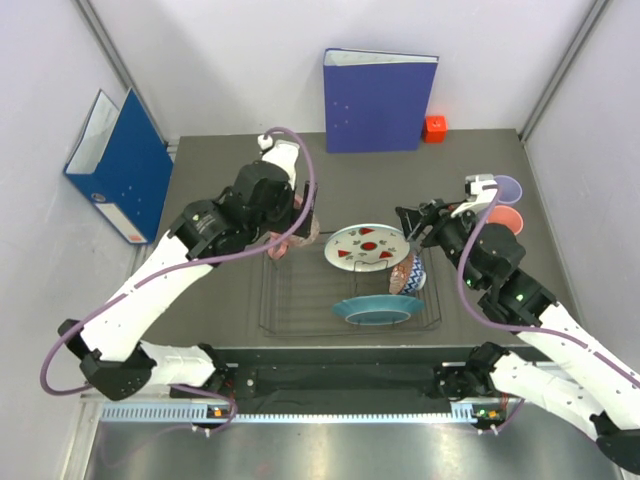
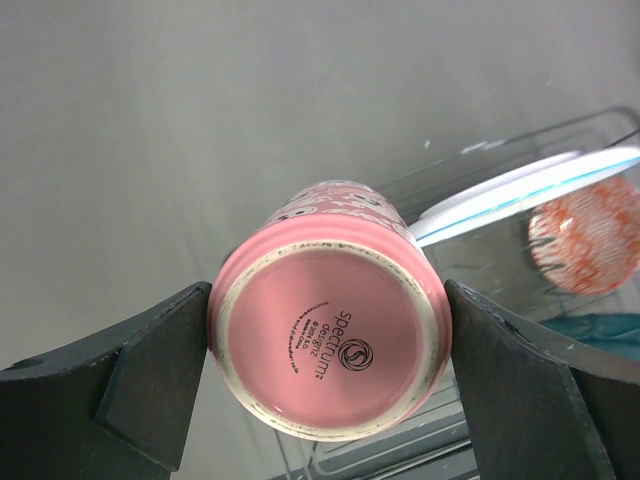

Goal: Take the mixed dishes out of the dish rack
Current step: Pick up the cup from the dish rack.

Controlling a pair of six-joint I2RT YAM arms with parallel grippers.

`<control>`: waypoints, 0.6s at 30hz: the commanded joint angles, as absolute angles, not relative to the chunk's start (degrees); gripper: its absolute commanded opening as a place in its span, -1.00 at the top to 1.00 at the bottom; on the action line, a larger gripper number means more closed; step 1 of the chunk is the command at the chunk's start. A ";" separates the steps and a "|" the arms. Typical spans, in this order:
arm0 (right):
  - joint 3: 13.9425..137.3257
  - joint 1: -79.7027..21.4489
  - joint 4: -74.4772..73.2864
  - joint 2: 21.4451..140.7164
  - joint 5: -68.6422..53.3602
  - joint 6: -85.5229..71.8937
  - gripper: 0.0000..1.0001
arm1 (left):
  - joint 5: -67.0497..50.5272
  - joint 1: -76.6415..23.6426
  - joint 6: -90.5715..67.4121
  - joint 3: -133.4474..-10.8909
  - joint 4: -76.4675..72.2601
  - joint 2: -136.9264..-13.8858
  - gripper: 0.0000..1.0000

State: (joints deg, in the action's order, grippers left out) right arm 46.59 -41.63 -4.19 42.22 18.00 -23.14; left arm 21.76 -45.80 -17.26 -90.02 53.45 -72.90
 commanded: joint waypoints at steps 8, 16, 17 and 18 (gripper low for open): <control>50.27 -38.68 2.89 42.72 8.80 -27.07 -0.22 | 1.44 -39.21 -27.14 -88.43 22.37 -65.48 1.00; 50.36 -35.86 5.62 40.96 3.96 -29.00 -0.23 | -14.40 -32.78 -35.85 -82.44 7.92 -66.09 1.00; 50.19 -35.77 5.62 40.70 3.61 -29.35 -0.24 | -14.85 -32.70 -36.21 -82.35 7.30 -66.27 1.00; 50.01 -35.60 5.89 40.35 3.26 -29.44 -0.23 | -15.29 -32.52 -36.47 -82.27 6.25 -66.53 1.00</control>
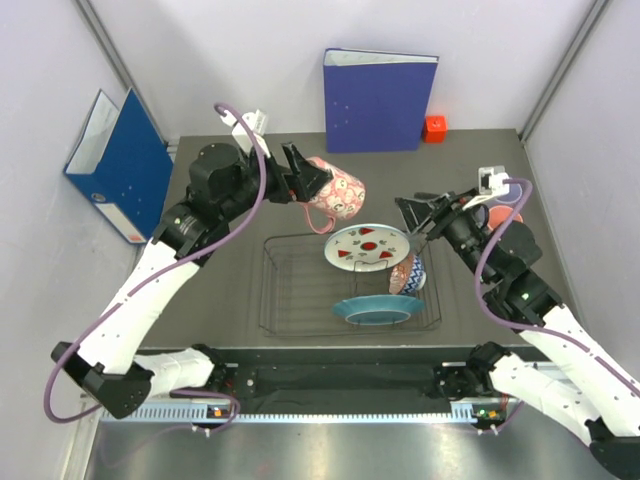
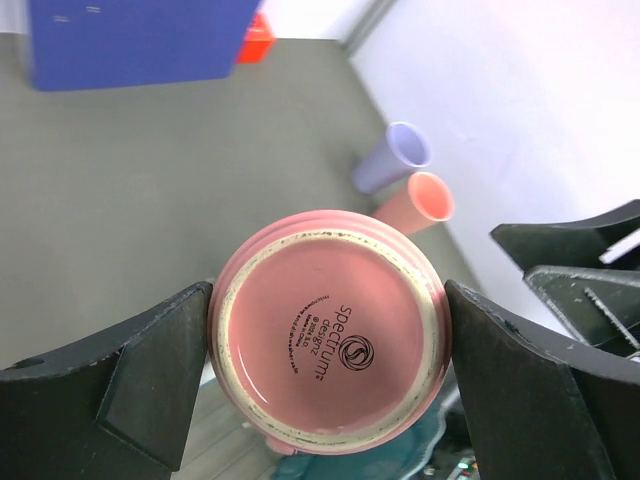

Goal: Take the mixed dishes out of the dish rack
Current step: Pick up the cup from the dish rack.

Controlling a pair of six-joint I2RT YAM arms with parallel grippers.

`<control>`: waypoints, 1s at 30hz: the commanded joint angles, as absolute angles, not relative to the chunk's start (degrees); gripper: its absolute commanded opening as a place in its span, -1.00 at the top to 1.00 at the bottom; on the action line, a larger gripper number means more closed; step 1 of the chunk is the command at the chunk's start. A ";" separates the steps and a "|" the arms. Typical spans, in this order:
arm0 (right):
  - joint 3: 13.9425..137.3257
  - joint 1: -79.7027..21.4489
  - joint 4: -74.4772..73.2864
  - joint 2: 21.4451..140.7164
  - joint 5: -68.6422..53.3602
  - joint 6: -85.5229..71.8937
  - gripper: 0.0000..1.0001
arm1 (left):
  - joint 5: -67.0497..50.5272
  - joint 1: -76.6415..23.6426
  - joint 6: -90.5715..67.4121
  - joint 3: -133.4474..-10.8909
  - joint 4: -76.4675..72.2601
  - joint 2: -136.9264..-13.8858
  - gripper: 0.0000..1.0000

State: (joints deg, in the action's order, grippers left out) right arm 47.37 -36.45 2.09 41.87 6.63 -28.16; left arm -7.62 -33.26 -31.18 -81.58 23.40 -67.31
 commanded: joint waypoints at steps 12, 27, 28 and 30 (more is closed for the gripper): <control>38.85 -22.68 26.79 39.72 -21.78 -51.14 -0.40 | -19.16 -31.38 -41.48 -79.02 -2.28 -66.45 1.00; 32.08 -22.24 58.60 50.70 -31.81 -68.99 -0.58 | -20.30 -31.29 -42.80 -76.99 -4.57 -67.06 1.00; 32.34 -22.50 60.01 51.41 -31.82 -70.04 -0.57 | -20.48 -31.29 -42.98 -76.82 -4.74 -67.06 1.00; 34.00 -23.37 62.39 54.66 -32.34 -70.49 -0.57 | -20.74 -31.29 -43.59 -76.20 -5.44 -67.24 1.00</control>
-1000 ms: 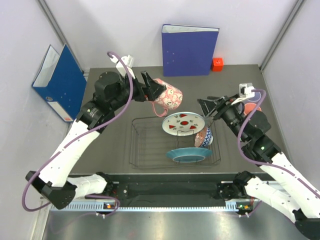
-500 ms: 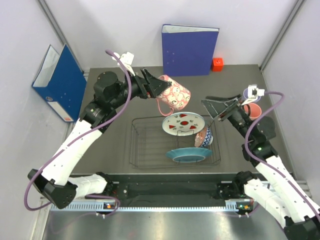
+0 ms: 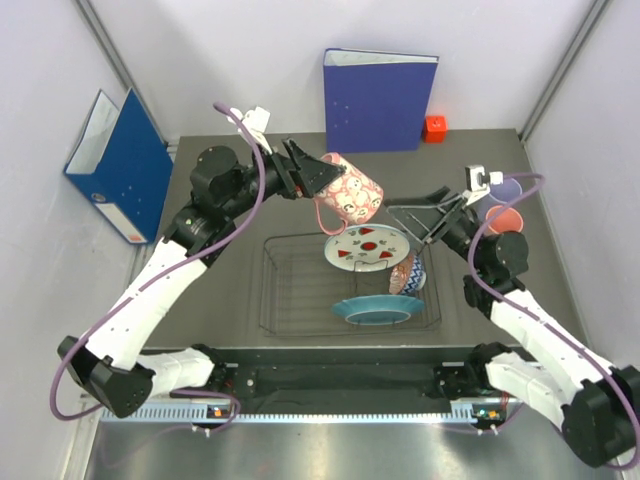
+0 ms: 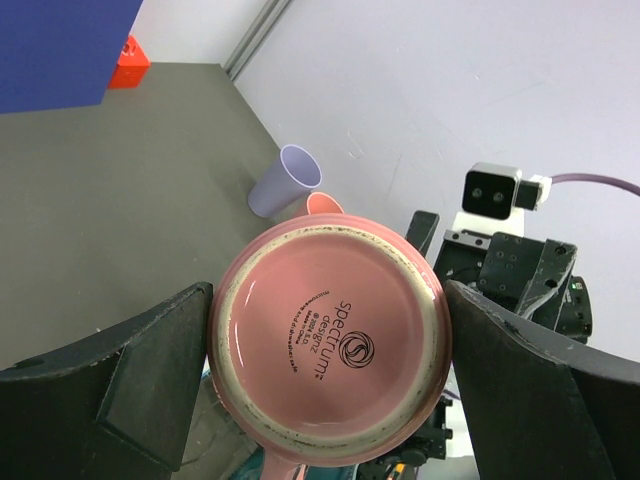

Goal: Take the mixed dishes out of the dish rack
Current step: Pick up the cup from the dish rack.

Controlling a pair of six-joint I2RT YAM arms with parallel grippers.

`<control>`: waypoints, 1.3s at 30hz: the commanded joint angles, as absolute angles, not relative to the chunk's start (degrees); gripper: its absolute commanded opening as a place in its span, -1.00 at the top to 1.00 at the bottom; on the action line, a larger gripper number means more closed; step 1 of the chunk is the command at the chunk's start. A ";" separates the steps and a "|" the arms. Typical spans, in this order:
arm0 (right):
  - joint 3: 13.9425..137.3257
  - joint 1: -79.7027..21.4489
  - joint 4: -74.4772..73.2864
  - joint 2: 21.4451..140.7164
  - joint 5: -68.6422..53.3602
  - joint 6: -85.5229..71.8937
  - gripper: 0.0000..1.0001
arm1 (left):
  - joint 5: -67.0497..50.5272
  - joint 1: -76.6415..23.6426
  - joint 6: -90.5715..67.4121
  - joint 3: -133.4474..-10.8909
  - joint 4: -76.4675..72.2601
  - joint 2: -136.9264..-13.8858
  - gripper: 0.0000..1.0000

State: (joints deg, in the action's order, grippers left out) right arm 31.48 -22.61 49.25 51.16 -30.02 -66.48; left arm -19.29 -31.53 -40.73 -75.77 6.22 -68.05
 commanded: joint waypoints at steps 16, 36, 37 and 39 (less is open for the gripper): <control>37.71 -29.44 77.96 71.37 -33.13 -76.99 0.47 | -20.74 -31.29 -44.56 -72.95 -7.12 -66.97 1.00; 57.03 -28.74 16.98 50.98 -15.83 -39.12 1.00 | -16.00 -31.20 -40.08 -72.16 -2.20 -69.26 -0.98; 59.39 -28.74 15.05 50.80 -14.78 -38.15 1.00 | -15.47 -31.20 -39.73 -72.51 -1.59 -69.43 -0.98; 62.21 -28.56 9.34 50.54 -10.91 -34.99 1.00 | -13.28 -31.03 -39.29 -72.86 -0.62 -69.61 -0.98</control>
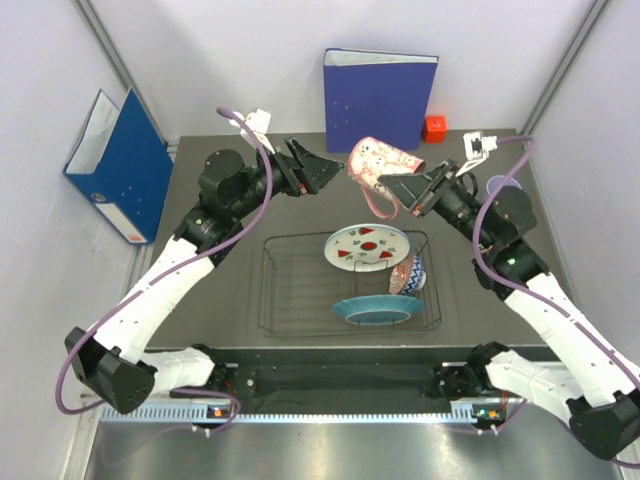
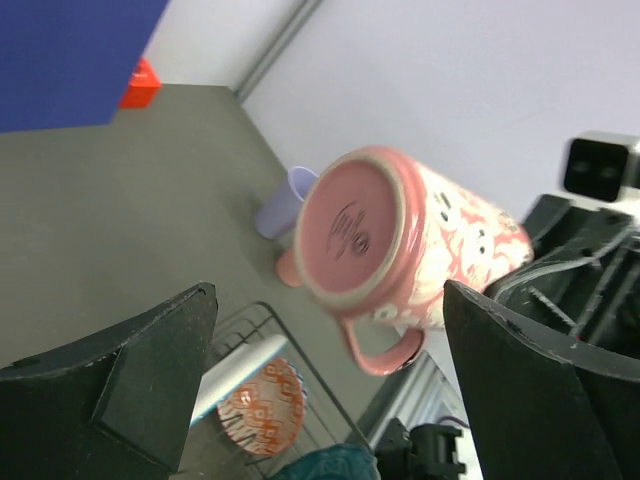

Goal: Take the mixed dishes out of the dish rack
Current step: Pick up the cup from the dish rack, then place the cup at the center of the board.

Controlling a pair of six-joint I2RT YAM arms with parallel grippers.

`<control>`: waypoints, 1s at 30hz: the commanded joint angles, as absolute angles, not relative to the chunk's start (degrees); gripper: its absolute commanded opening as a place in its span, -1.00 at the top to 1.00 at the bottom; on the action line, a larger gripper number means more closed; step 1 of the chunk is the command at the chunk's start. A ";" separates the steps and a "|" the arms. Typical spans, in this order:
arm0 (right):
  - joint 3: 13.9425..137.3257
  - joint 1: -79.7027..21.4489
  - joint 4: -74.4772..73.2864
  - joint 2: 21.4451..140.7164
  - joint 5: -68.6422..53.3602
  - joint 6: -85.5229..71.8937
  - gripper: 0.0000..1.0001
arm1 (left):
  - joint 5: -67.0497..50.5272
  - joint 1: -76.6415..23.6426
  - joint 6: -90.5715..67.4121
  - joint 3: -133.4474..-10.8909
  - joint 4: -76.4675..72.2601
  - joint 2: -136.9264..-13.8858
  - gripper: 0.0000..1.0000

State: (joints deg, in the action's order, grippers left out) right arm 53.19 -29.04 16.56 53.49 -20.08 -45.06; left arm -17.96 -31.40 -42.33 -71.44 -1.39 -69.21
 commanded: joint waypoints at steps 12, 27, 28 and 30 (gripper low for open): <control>109.58 -28.48 -51.04 69.15 44.45 -20.92 1.00 | 2.73 -30.94 -45.17 -74.54 13.18 -67.77 -0.98; 90.11 -21.36 -68.82 63.99 30.94 -32.95 1.00 | -1.33 -31.03 -52.03 -61.09 13.01 -62.76 -0.98; 86.09 -21.27 -67.86 63.64 30.50 -33.48 1.00 | -0.97 -31.03 -51.51 -60.82 13.01 -62.23 -0.98; 82.63 -21.36 -66.37 62.67 28.84 -34.63 1.00 | -0.53 -31.03 -50.89 -60.38 13.80 -61.18 -0.98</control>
State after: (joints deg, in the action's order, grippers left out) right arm 87.37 -21.56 -71.00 66.59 31.07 -31.48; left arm -0.97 -31.16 -51.22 -60.90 15.29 -65.45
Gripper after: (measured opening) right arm 0.129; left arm 0.990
